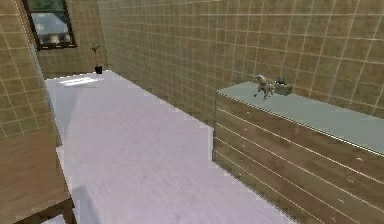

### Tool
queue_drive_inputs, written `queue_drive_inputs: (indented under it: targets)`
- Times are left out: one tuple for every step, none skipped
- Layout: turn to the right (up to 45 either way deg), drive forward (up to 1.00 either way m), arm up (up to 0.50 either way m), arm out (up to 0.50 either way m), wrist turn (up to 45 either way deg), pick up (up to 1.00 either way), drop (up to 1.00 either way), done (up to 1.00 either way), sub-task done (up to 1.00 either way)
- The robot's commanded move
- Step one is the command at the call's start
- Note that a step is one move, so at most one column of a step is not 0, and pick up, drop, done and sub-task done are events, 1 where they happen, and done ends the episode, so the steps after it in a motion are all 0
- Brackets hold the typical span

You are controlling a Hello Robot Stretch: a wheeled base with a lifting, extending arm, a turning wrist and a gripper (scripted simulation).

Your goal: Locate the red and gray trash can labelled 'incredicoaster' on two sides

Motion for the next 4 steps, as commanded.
queue_drive_inputs:
  targets:
    - [0.0, 0.7, 0.0, 0.0, 0.0, 0.0, 0.0, 0.0, 0.0]
    - [24.0, 0.0, 0.0, 0.0, 0.0, 0.0, 0.0, 0.0, 0.0]
    - [0.0, 0.3, 0.0, 0.0, 0.0, 0.0, 0.0, 0.0, 0.0]
    - [-45.0, 0.0, 0.0, 0.0, 0.0, 0.0, 0.0, 0.0, 0.0]
